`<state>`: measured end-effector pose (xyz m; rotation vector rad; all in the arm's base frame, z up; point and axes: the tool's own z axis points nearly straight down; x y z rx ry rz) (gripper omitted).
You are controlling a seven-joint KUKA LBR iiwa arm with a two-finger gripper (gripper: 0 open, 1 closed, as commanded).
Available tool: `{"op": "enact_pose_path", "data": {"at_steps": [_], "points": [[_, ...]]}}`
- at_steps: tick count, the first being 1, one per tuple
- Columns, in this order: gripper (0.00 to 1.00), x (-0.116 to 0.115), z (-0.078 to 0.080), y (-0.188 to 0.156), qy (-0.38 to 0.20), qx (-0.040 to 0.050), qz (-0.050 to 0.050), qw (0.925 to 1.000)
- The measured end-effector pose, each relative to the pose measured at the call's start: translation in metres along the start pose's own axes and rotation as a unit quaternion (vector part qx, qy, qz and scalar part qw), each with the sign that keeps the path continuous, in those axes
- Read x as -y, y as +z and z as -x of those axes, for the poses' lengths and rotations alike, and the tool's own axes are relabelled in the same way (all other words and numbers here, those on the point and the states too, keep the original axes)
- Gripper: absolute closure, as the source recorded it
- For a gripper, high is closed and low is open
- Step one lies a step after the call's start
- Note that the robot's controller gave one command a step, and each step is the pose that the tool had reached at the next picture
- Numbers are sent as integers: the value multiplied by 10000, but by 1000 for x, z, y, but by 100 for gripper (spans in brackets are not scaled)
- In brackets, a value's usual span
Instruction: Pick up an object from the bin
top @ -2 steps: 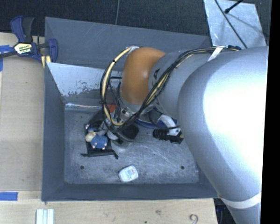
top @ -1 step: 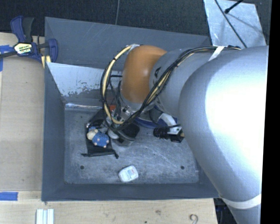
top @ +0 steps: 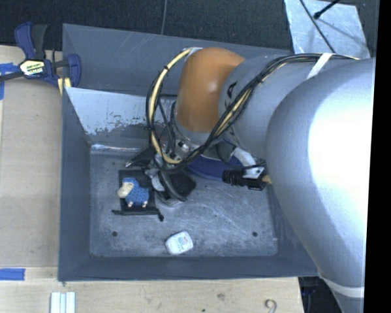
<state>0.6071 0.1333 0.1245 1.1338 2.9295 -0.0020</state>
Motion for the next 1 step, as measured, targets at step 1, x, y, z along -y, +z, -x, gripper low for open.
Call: {"op": "enact_pose_path", "data": {"at_steps": [1], "points": [[100,2,1,-33,-8,-9,-15,10000]]}}
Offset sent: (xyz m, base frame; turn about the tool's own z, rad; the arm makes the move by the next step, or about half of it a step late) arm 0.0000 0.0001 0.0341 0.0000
